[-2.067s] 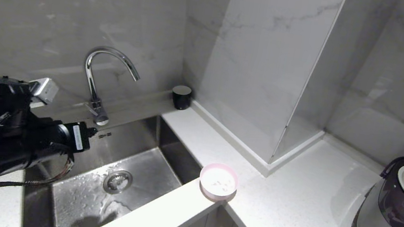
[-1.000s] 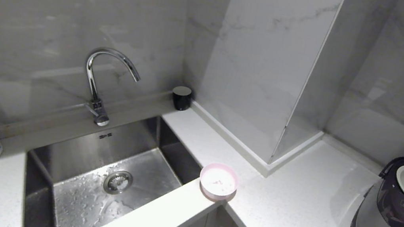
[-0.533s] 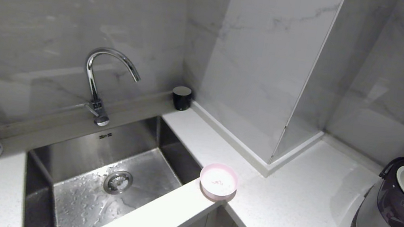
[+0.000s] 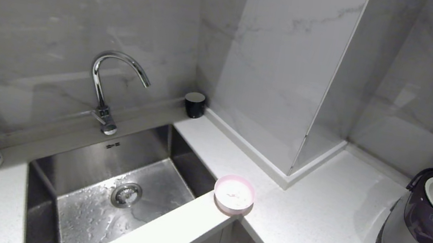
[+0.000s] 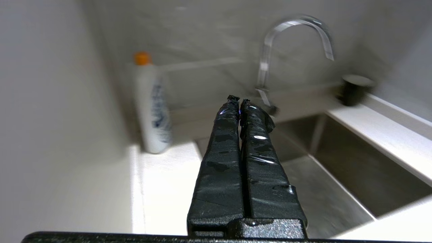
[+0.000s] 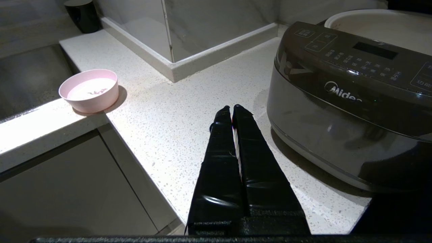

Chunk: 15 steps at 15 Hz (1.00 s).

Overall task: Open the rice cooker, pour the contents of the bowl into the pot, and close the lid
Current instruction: Pour the water from the bowl into the rice cooker

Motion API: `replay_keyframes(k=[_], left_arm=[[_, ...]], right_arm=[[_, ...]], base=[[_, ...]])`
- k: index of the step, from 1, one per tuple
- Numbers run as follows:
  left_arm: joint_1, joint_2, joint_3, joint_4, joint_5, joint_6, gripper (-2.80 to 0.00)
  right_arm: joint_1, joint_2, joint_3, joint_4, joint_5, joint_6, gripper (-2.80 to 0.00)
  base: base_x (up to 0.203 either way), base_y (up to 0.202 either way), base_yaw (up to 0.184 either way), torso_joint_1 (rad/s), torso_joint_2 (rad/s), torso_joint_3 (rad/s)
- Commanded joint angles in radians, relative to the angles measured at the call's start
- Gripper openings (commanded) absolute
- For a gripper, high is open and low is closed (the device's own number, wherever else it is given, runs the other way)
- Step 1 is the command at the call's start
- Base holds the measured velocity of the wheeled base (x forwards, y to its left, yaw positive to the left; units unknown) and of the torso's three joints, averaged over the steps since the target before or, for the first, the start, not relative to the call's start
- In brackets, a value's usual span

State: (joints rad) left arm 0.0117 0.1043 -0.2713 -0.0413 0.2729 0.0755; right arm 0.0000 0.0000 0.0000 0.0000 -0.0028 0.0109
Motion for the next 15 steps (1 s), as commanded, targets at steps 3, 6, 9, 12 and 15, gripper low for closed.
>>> replay_keyframes(k=[3, 6, 9, 12, 15], left_arm=[[-0.007, -0.106, 0.167, -0.001, -0.086, -0.001, -2.80], [-0.008, -0.105, 0.243, -0.004, -0.156, -0.071, -2.80], [-0.007, -0.104, 0.237, 0.030, -0.194, -0.063, -2.80], [-0.009, -0.104, 0.231, 0.061, -0.217, -0.019, -2.80], [-0.009, -0.104, 0.206, 0.144, -0.266, 0.045, -2.80]], right_arm=[[0.000, 0.000, 0.000, 0.000, 0.000, 0.001, -2.80], [0.000, 0.000, 0.000, 0.000, 0.000, 0.003, -2.80], [0.000, 0.000, 0.000, 0.000, 0.000, 0.003, -2.80], [0.000, 0.000, 0.000, 0.000, 0.000, 0.003, -2.80], [0.000, 0.000, 0.000, 0.000, 0.000, 0.003, -2.80]], base=[[0.000, 0.000, 0.000, 0.000, 0.00, 0.000], [0.000, 0.000, 0.000, 0.000, 0.00, 0.000], [0.000, 0.000, 0.000, 0.000, 0.00, 0.000], [0.000, 0.000, 0.000, 0.000, 0.00, 0.000], [0.000, 0.000, 0.000, 0.000, 0.00, 0.000]])
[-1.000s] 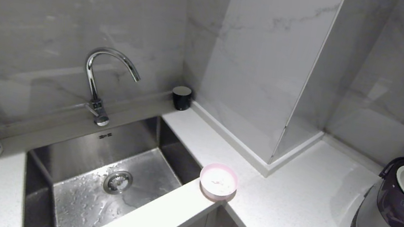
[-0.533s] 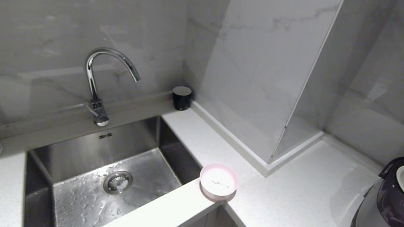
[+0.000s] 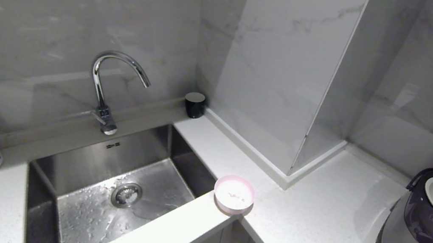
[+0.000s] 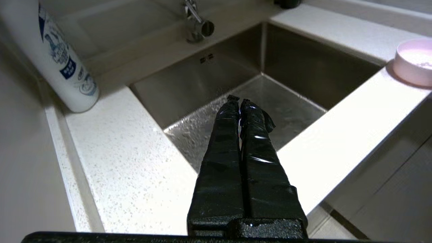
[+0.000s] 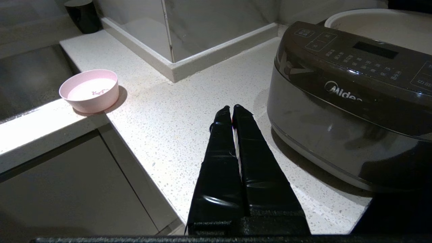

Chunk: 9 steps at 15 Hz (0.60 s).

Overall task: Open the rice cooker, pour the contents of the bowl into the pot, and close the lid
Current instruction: Pour the water from the bowl into the rice cooker

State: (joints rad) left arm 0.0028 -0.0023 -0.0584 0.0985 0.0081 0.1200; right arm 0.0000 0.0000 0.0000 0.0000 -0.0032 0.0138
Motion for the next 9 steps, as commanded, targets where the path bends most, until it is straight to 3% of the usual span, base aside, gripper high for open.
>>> replay_keyframes(k=[1, 2, 4, 9], left_arm=[[0.000, 0.002, -0.004, -0.004, 0.001, -0.044, -2.80], [0.002, 0.003, 0.005, 0.013, -0.005, -0.083, -2.80], [0.002, 0.003, 0.003, 0.057, -0.018, -0.050, -2.80], [0.002, 0.004, 0.011, 0.029, -0.016, -0.048, -2.80]], right_arm=[[0.000, 0.000, 0.000, 0.000, 0.000, 0.000, -2.80], [0.000, 0.000, 0.000, 0.000, 0.000, 0.000, -2.80], [0.000, 0.000, 0.000, 0.000, 0.000, 0.000, -2.80], [0.000, 0.000, 0.000, 0.000, 0.000, 0.000, -2.80]], base=[[0.000, 0.000, 0.000, 0.000, 0.00, 0.000], [0.000, 0.000, 0.000, 0.000, 0.00, 0.000], [0.000, 0.000, 0.000, 0.000, 0.00, 0.000], [0.000, 0.000, 0.000, 0.000, 0.00, 0.000]])
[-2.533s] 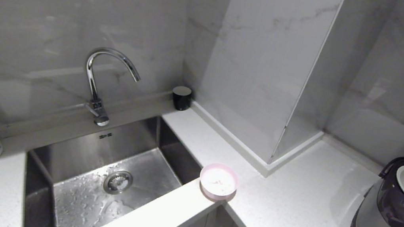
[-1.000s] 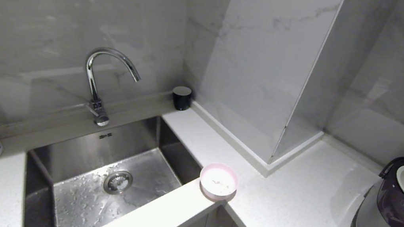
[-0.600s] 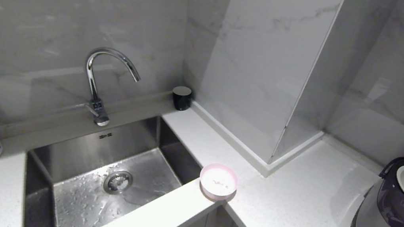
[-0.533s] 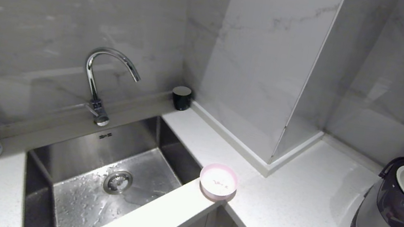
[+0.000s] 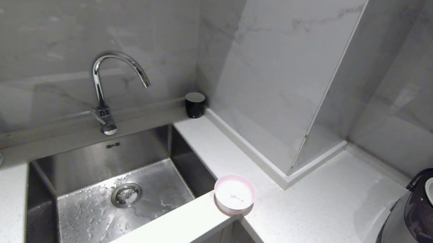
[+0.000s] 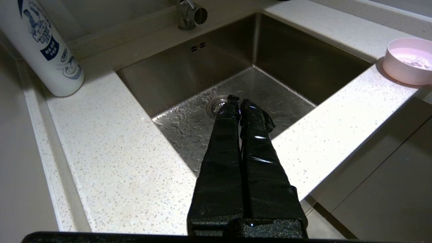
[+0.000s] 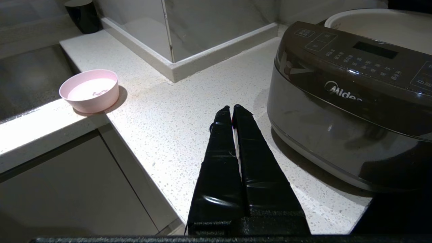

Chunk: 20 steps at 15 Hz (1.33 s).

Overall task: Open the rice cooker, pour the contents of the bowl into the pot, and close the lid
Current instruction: Pour the water from the bowl into the rice cooker

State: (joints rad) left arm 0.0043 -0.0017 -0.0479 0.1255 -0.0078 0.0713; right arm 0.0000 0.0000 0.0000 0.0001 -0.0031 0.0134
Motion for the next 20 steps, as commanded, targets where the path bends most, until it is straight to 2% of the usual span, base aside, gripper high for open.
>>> replay_keyframes(k=[1, 15, 20], left_arm=[[0.000, 0.003, 0.000, 0.002, 0.000, -0.002, -2.80], [0.000, 0.002, 0.000, 0.002, 0.002, -0.002, -2.80], [0.000, 0.002, 0.000, 0.002, 0.000, -0.004, -2.80]], right_arm=[[0.000, 0.000, 0.000, 0.000, 0.000, 0.000, -2.80], [0.000, 0.000, 0.000, 0.000, 0.000, 0.000, -2.80], [0.000, 0.000, 0.000, 0.000, 0.000, 0.000, -2.80]], base=[[0.000, 0.000, 0.000, 0.000, 0.00, 0.000], [0.000, 0.000, 0.000, 0.000, 0.00, 0.000], [-0.159, 0.000, -0.003, -0.002, 0.00, 0.003]])
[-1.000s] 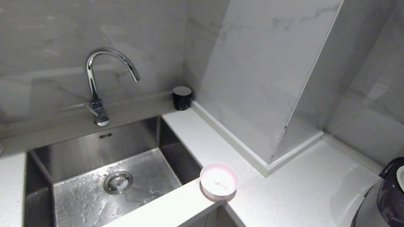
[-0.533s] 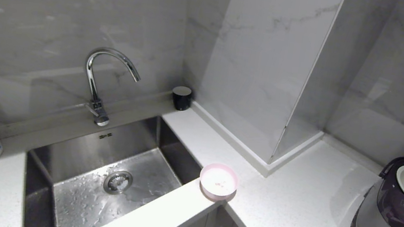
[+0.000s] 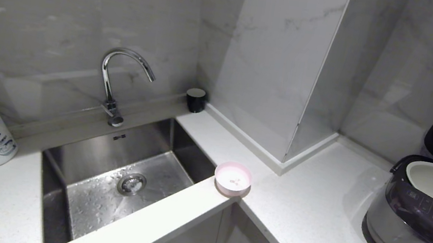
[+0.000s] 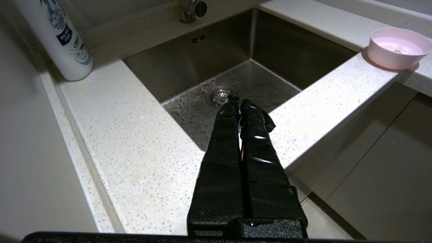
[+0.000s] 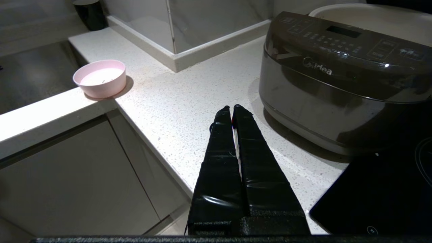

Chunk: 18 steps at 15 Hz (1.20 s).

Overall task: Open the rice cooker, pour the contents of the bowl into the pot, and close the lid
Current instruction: Pour the water from the bowl into the rice cooker

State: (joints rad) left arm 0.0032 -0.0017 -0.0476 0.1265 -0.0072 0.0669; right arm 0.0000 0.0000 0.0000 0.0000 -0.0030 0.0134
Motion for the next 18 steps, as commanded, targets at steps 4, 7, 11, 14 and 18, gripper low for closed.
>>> replay_keyframes(k=[4, 7, 11, 14, 18], left_arm=[[0.000, 0.002, 0.000, 0.001, -0.004, 0.001, -2.80], [0.000, 0.002, 0.000, 0.001, -0.004, 0.001, -2.80], [0.000, 0.002, 0.000, 0.001, -0.005, 0.000, -2.80], [0.000, 0.003, 0.000, 0.001, -0.007, -0.001, -2.80], [0.000, 0.003, 0.000, 0.001, -0.007, -0.003, -2.80]], right_arm=[[0.000, 0.000, 0.000, 0.000, 0.000, 0.000, -2.80], [0.000, 0.000, 0.000, 0.000, 0.000, 0.000, -2.80], [0.000, 0.000, 0.000, 0.000, 0.000, 0.000, -2.80], [0.000, 0.000, 0.000, 0.000, 0.000, 0.000, -2.80], [0.000, 0.000, 0.000, 0.000, 0.000, 0.000, -2.80]], base=[[0.000, 0.000, 0.000, 0.007, 0.00, -0.001], [0.000, 0.000, 0.000, 0.000, 0.00, 0.000], [0.001, 0.011, -0.164, 0.004, 0.00, 0.002], [0.002, 0.008, -0.178, 0.001, 0.01, 0.006], [0.001, 0.007, -0.177, 0.001, 0.00, 0.002]])
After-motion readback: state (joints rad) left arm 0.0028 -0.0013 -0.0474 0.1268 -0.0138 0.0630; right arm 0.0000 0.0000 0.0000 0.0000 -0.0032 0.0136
